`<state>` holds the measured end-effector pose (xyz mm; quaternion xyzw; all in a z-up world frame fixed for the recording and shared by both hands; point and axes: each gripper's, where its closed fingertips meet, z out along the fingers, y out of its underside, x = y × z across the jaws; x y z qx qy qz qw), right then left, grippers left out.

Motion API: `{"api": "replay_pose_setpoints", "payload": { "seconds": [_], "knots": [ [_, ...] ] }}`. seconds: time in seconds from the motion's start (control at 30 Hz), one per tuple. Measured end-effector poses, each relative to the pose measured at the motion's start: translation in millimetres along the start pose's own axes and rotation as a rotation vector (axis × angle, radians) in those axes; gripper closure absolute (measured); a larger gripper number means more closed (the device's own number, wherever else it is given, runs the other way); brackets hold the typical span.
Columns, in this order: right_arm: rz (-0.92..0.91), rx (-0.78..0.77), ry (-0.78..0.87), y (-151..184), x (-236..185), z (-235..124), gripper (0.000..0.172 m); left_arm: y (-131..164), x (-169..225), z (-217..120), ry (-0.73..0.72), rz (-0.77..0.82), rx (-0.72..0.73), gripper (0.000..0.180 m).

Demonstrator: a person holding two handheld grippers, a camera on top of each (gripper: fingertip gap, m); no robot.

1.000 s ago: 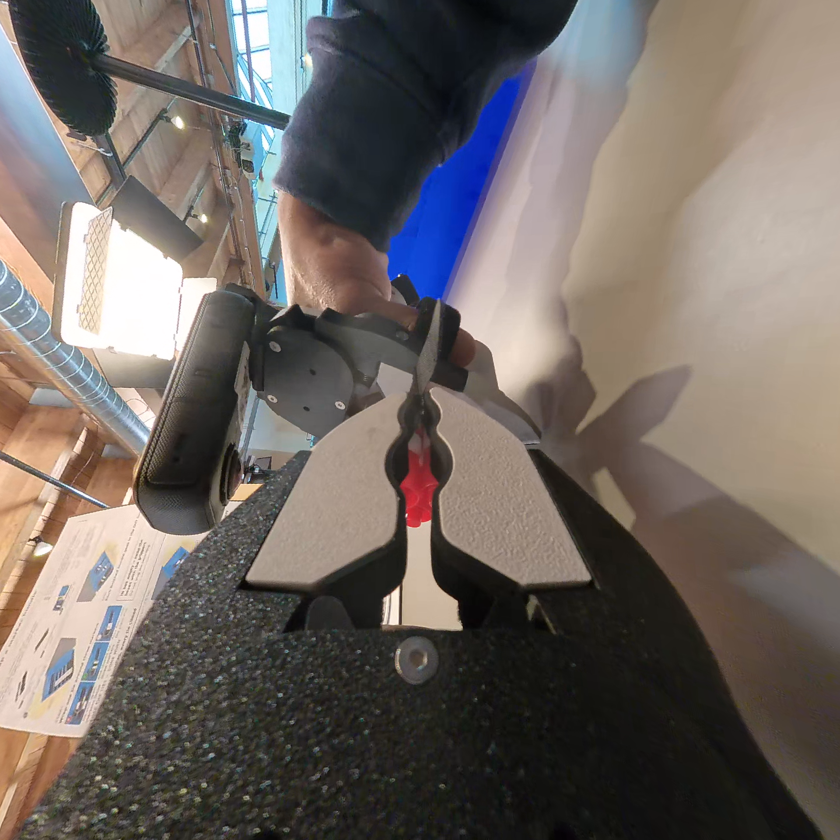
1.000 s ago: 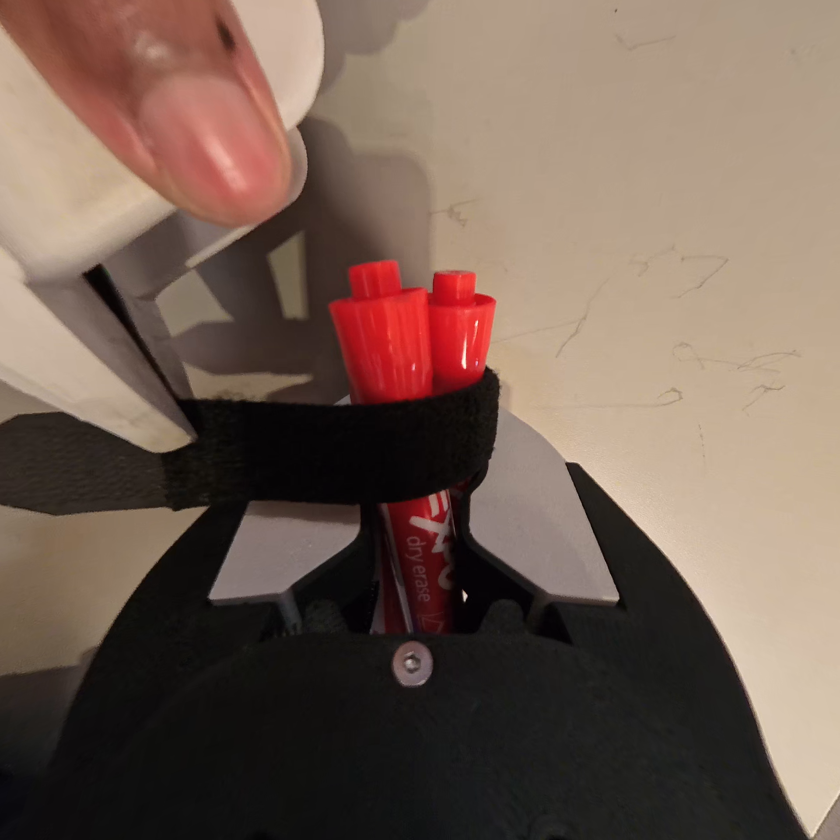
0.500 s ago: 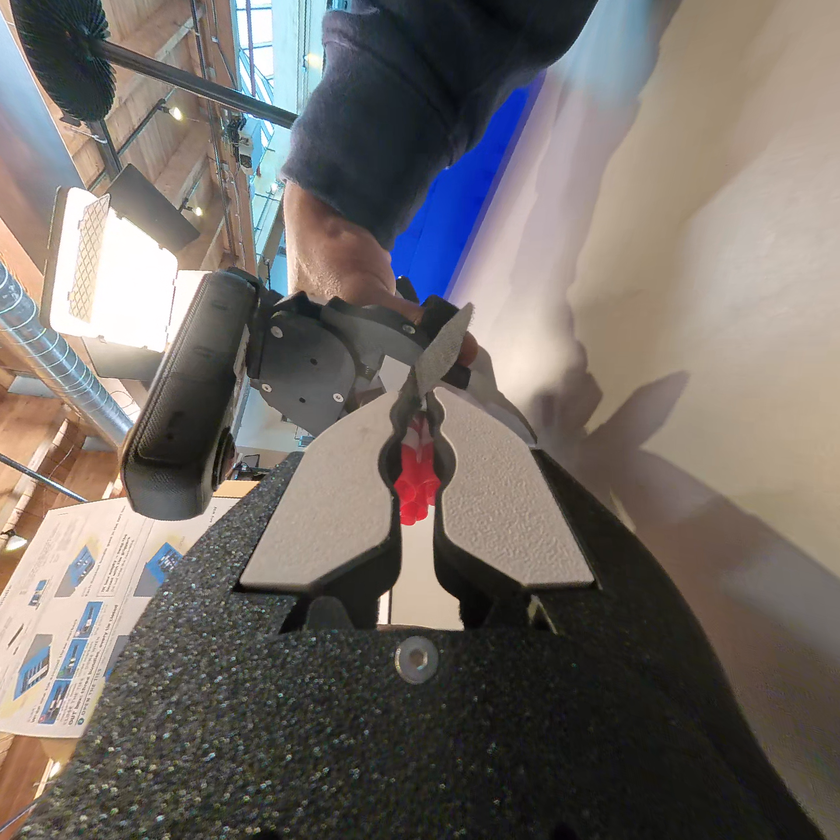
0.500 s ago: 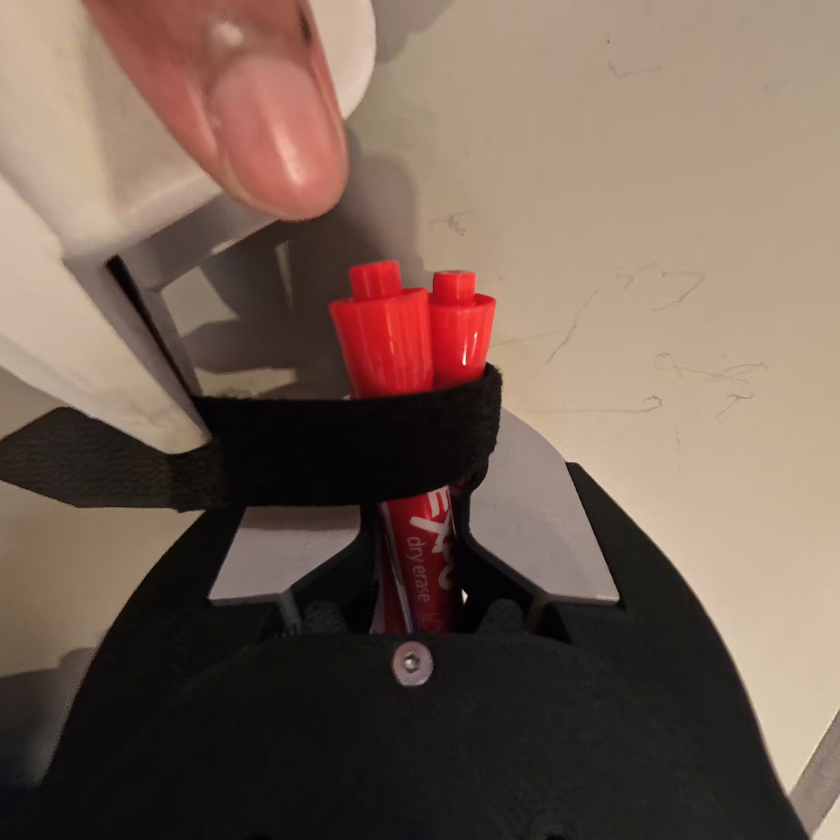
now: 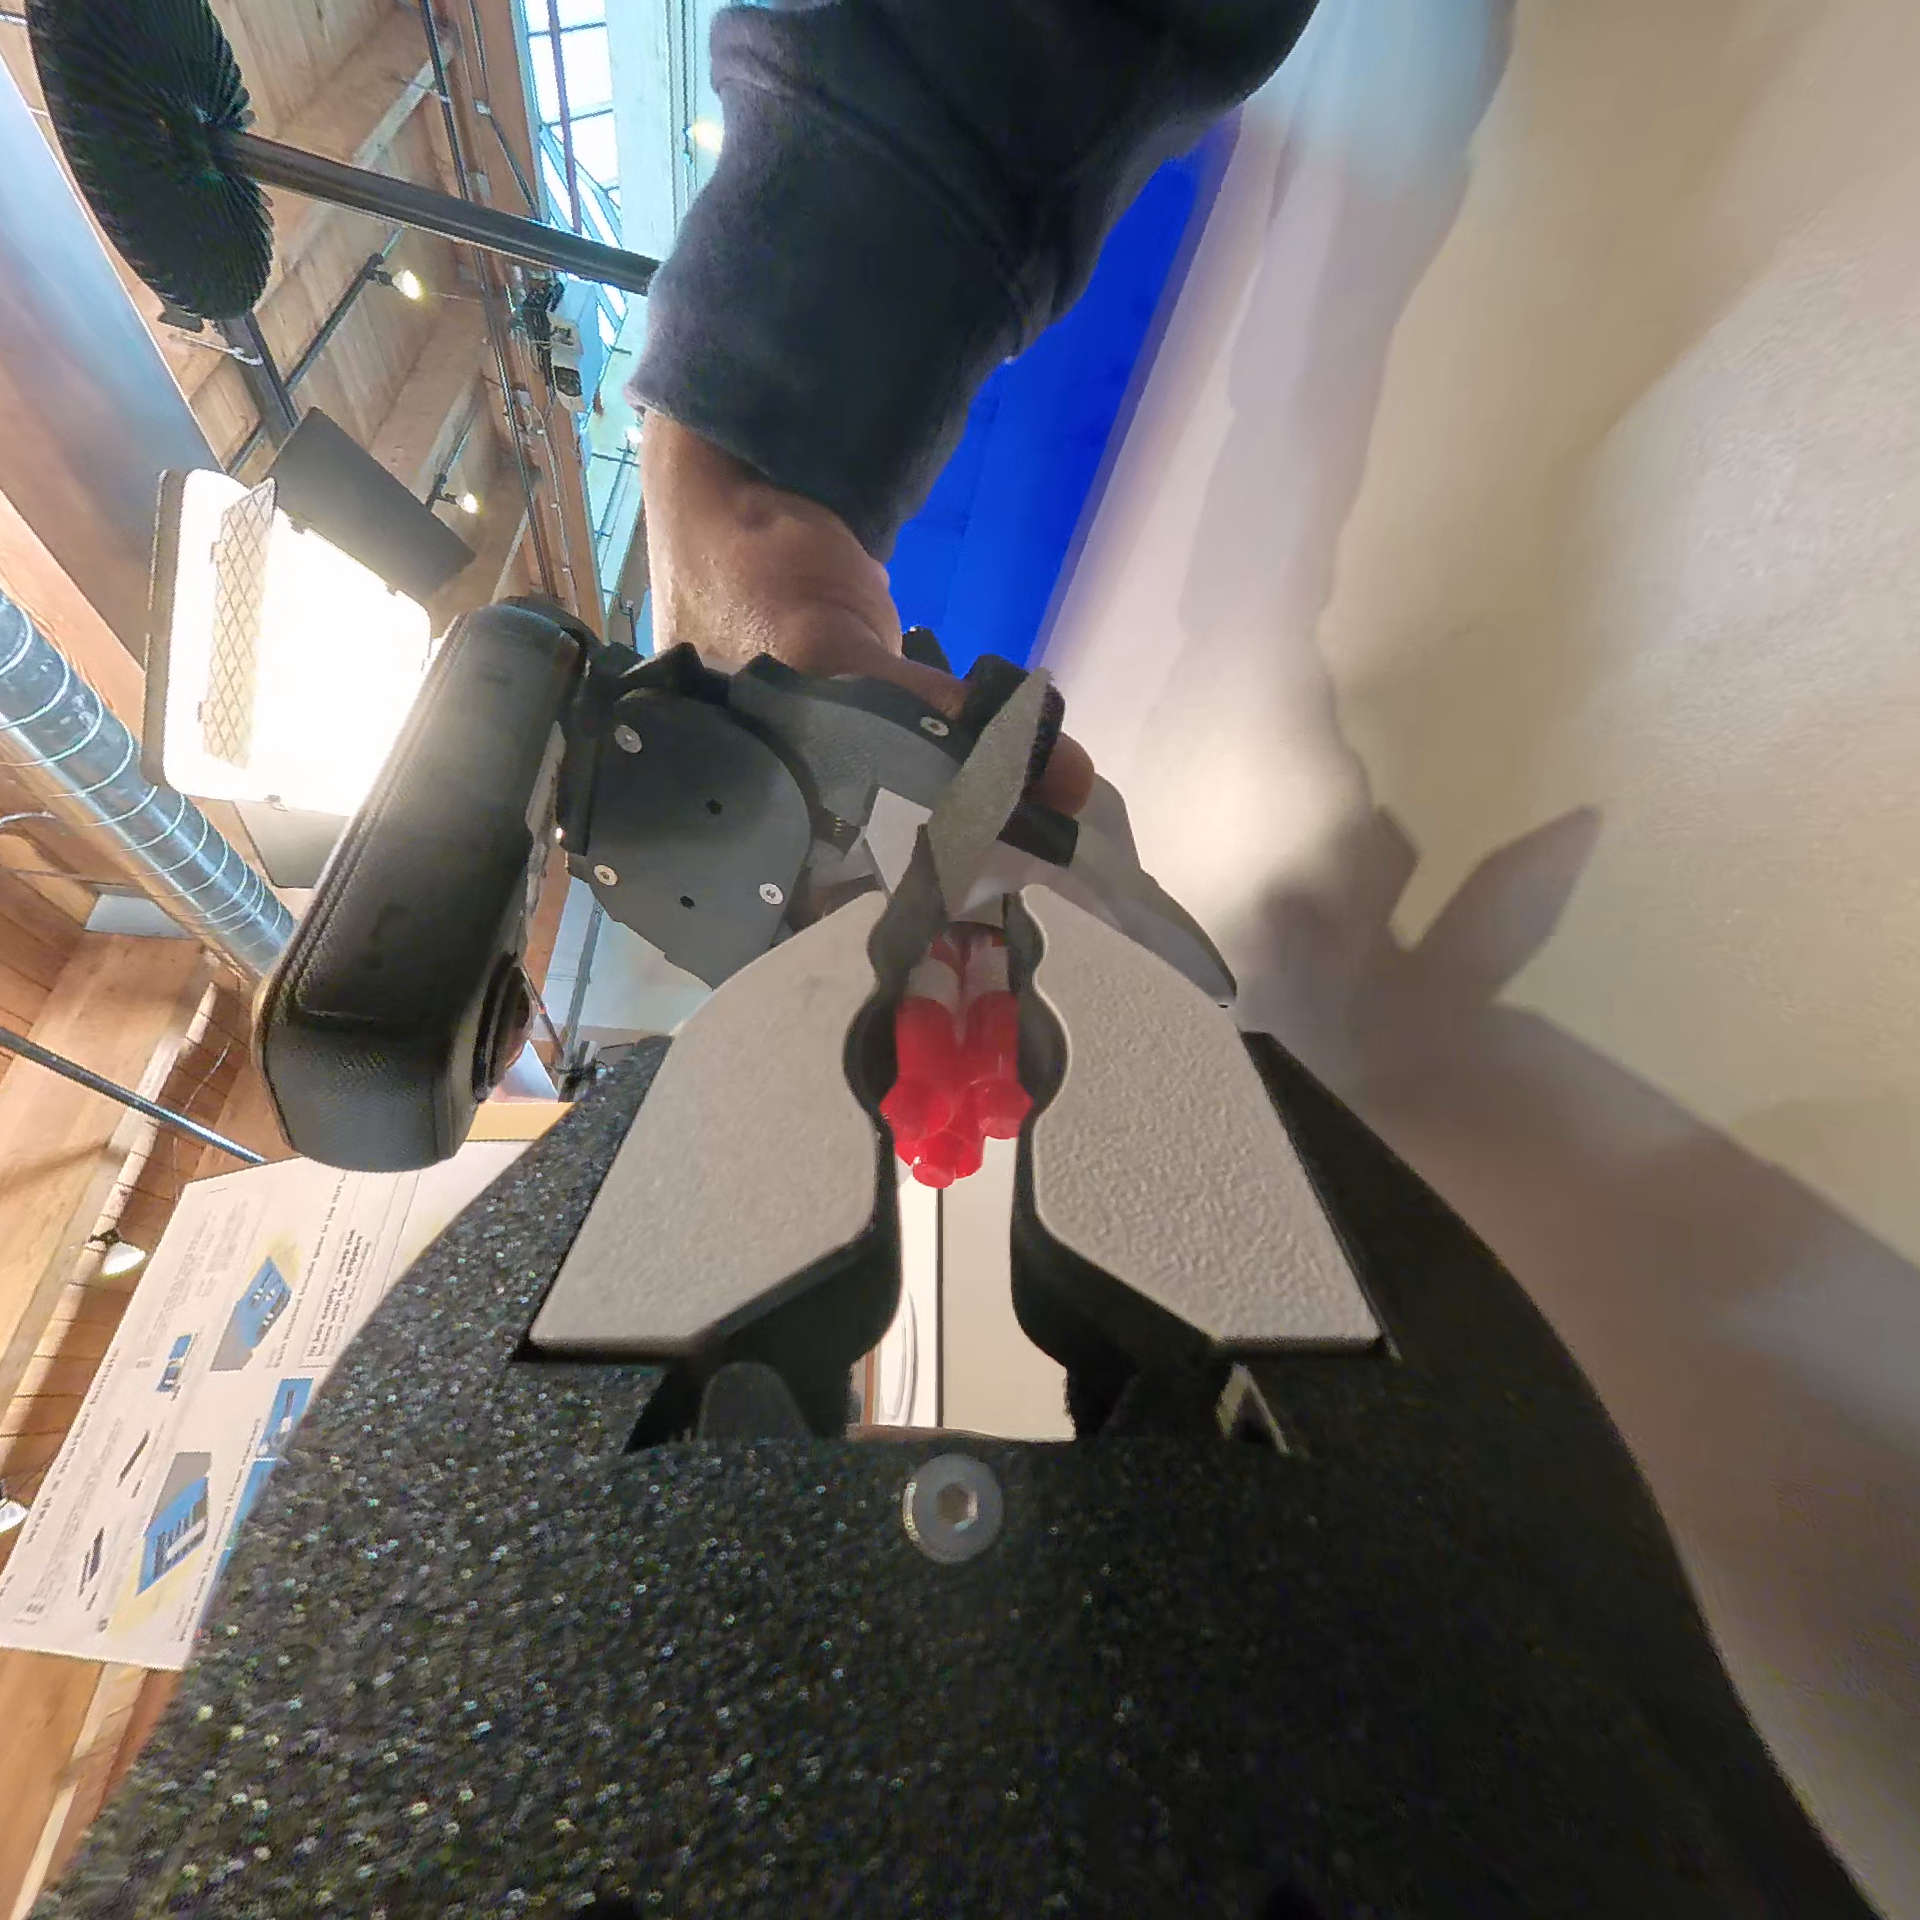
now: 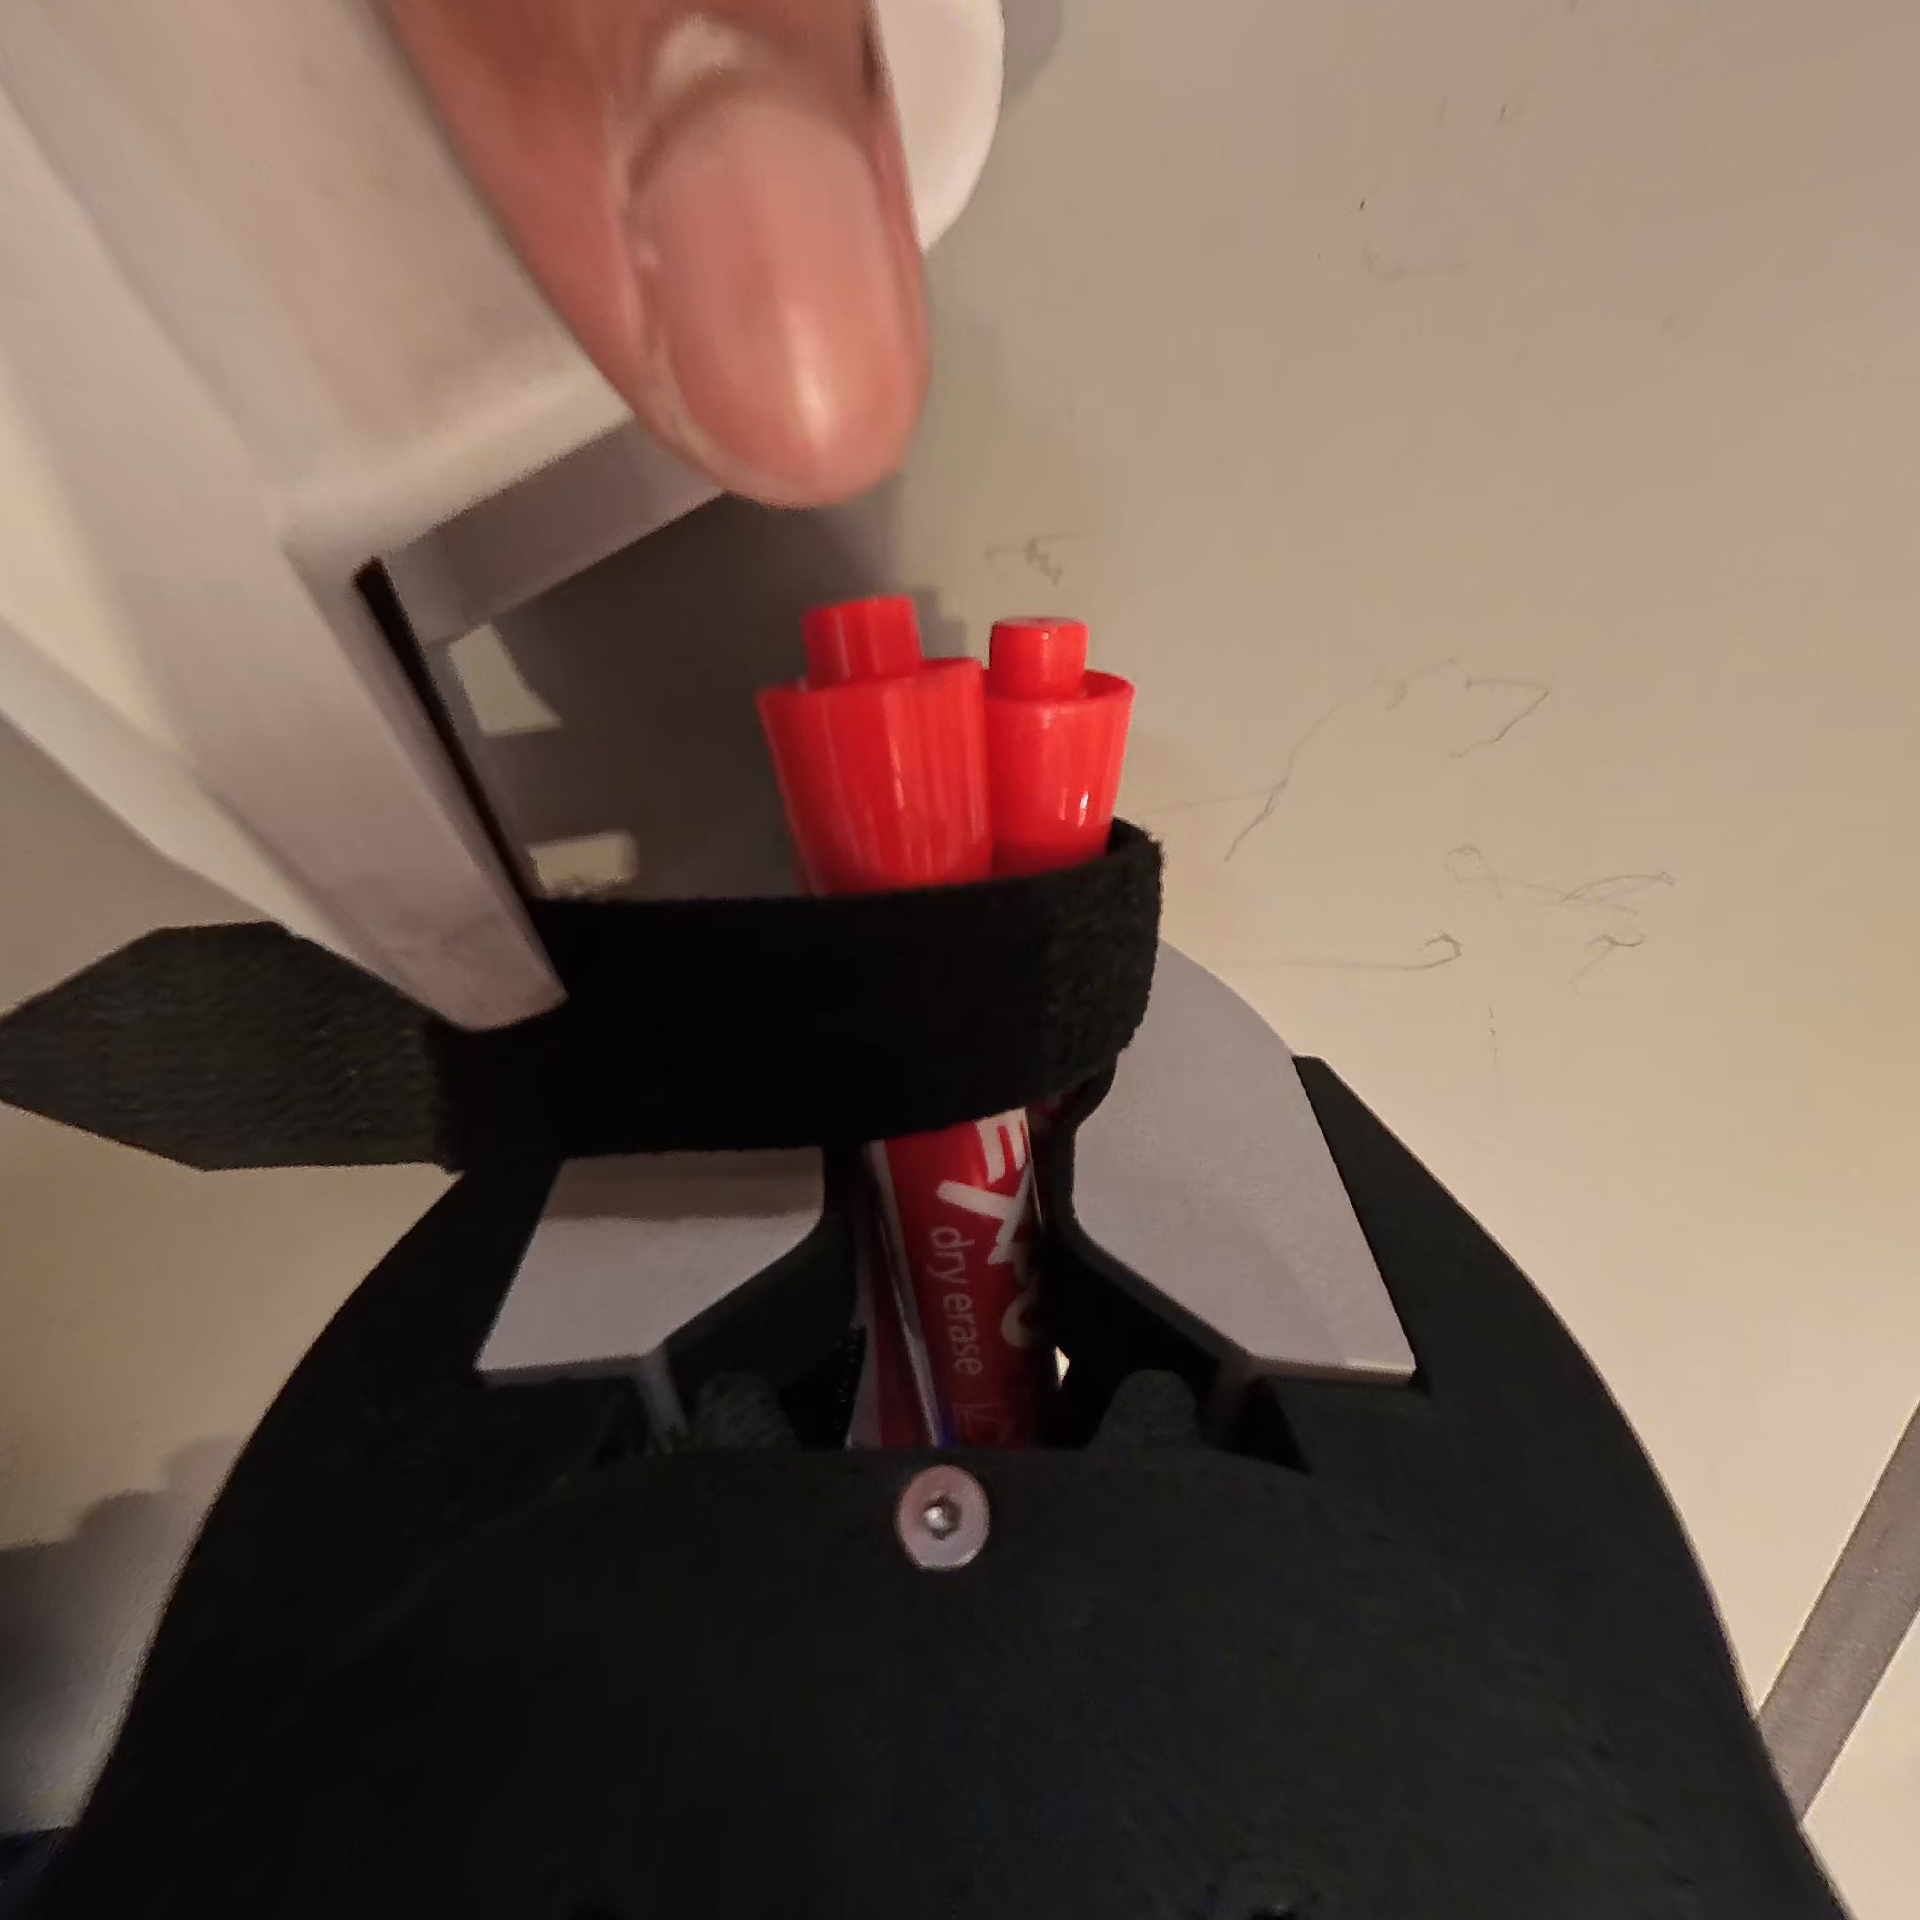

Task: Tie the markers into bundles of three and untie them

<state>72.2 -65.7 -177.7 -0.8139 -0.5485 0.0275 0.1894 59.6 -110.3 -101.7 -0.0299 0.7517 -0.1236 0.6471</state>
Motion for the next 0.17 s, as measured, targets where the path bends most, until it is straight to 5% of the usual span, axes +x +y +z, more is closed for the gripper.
{"api": "replay_pose_setpoints", "payload": {
  "seconds": [0.03, 0.17],
  "knots": [
    [0.000, 0.001, 0.001, -0.3, 0.2, -0.2, 0.132, 0.1, 0.5, -0.3, 0.004, 0.005, 0.000, 0.162],
    [-0.005, 0.008, 0.007, -1.7, 0.8, -0.9, 0.131, 0.0, 3.7, -0.6, 0.021, 0.028, -0.006, 0.158]
  ]
}}
